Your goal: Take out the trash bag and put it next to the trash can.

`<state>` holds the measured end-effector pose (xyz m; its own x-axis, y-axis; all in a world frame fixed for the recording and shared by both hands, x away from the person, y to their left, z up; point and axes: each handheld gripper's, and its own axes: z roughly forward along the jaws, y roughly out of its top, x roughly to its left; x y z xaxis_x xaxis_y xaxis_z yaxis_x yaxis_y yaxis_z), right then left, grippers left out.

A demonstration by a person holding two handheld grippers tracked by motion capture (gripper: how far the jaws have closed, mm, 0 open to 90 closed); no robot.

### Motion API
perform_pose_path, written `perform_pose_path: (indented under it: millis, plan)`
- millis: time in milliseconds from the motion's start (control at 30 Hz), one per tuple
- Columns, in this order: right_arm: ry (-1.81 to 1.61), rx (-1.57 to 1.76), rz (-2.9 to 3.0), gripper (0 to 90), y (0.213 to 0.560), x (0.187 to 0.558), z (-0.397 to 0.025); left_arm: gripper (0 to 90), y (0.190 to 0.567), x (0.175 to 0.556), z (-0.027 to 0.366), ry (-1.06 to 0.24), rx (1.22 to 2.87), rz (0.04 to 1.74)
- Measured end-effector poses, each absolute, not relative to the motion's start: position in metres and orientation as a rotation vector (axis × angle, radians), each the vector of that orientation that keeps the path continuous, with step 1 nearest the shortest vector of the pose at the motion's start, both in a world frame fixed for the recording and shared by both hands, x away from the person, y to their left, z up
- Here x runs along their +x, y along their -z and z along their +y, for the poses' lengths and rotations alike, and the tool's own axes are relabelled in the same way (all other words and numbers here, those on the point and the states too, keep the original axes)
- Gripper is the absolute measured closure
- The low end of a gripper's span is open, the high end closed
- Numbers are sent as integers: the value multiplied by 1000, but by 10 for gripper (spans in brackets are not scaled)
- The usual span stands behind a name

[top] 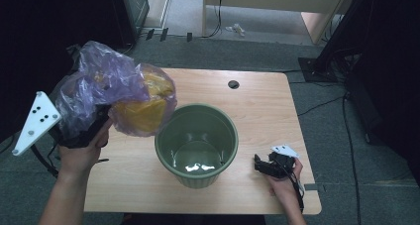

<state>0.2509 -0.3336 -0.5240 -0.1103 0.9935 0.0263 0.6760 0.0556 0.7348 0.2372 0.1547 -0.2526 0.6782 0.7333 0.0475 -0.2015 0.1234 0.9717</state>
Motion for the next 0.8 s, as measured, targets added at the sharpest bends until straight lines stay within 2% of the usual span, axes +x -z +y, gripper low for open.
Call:
perform_pose_path:
  millis: [367, 633, 800]
  plan:
    - [-831, 1665, 1840, 118, 524, 251, -333, 898, 260, 240, 169, -839, 1260, 610]
    - [-831, 1664, 1840, 118, 524, 251, -333, 897, 303, 264, 166, -889, 1311, 738]
    - [-831, 1664, 1840, 118, 524, 251, -333, 897, 337, 285, 156, -876, 1356, 815]
